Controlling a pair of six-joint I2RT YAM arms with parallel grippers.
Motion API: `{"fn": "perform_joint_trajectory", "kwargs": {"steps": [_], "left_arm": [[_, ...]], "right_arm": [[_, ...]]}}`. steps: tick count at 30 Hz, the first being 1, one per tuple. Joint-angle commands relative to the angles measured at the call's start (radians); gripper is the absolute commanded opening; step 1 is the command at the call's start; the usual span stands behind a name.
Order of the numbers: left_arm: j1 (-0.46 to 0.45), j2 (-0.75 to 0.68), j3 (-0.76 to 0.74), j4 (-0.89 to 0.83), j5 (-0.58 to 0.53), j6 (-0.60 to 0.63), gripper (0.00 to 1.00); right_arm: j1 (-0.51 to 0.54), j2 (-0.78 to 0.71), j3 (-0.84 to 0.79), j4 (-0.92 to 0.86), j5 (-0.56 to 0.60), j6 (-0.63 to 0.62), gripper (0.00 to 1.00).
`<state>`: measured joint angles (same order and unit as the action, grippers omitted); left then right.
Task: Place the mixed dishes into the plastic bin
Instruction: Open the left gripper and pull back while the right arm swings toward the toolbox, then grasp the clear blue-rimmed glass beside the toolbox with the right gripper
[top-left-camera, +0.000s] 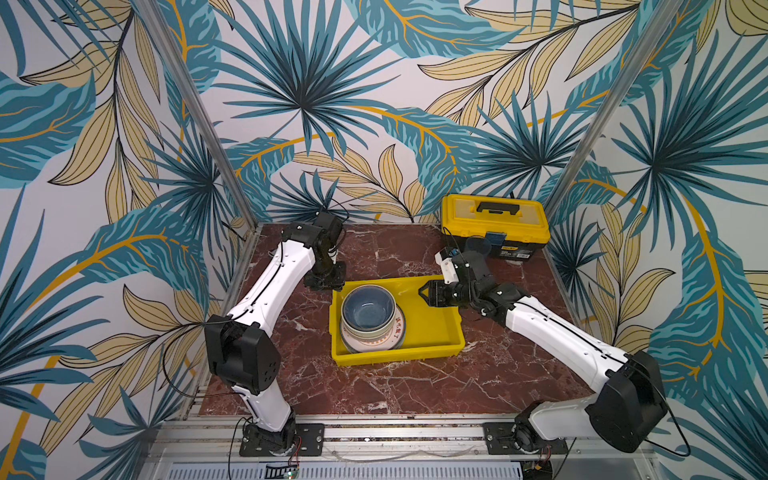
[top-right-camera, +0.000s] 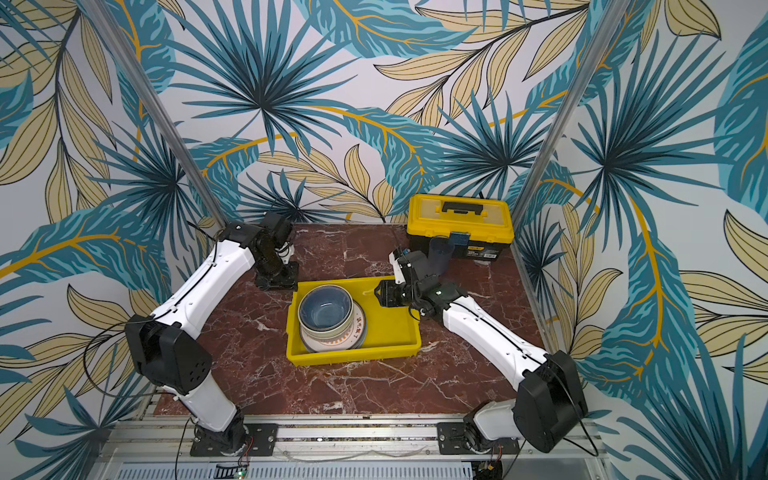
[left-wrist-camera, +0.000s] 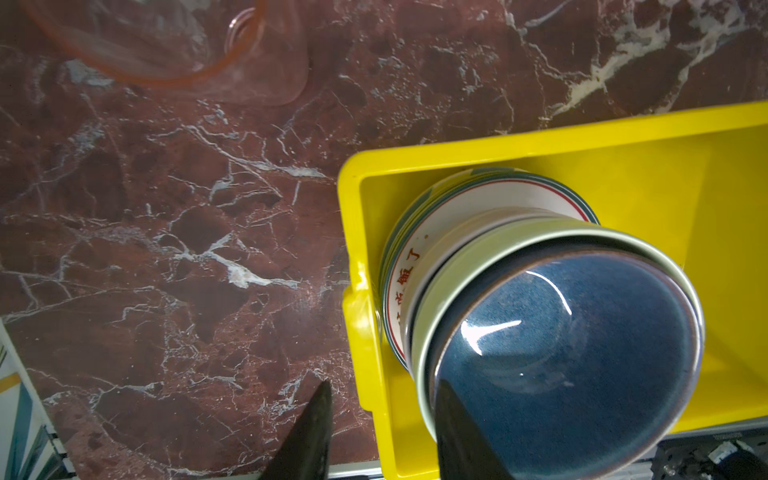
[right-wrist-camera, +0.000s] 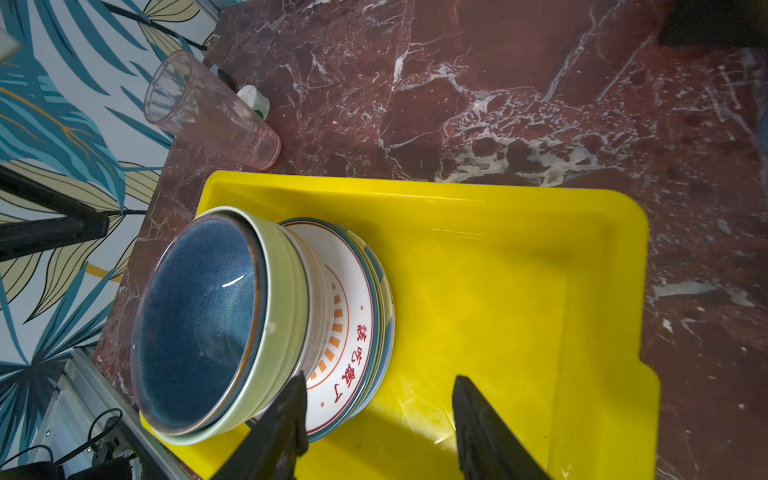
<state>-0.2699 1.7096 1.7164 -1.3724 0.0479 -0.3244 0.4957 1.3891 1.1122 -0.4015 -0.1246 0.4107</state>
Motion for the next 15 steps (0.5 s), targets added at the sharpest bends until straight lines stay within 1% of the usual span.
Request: {"fn": "perform_joint_trajectory", "kwargs": {"steps": [1, 4, 6, 12, 15], "left_arm": [[0.026, -0.059, -0.027, 0.044, -0.018, 0.004, 0.47], [0.050, -0.089, -0.081, 0.086, -0.005, 0.004, 0.51], [0.074, -0.111, -0.121, 0.114, 0.006, 0.004, 0.53], [0.171, -0.199, -0.257, 0.209, 0.054, 0.002, 0.53], [0.213, -0.249, -0.322, 0.256, 0.055, 0.004, 0.53]], "right_arm": [[-0.074, -0.022, 0.048, -0.068, 0.047, -0.015, 0.57], [-0.138, -0.004, 0.103, -0.130, 0.123, -0.047, 0.57], [-0.183, 0.020, 0.147, -0.162, 0.142, -0.063, 0.57], [-0.324, 0.103, 0.243, -0.165, 0.138, -0.070, 0.54], [-0.378, 0.168, 0.296, -0.169, 0.134, -0.069, 0.54]]}}
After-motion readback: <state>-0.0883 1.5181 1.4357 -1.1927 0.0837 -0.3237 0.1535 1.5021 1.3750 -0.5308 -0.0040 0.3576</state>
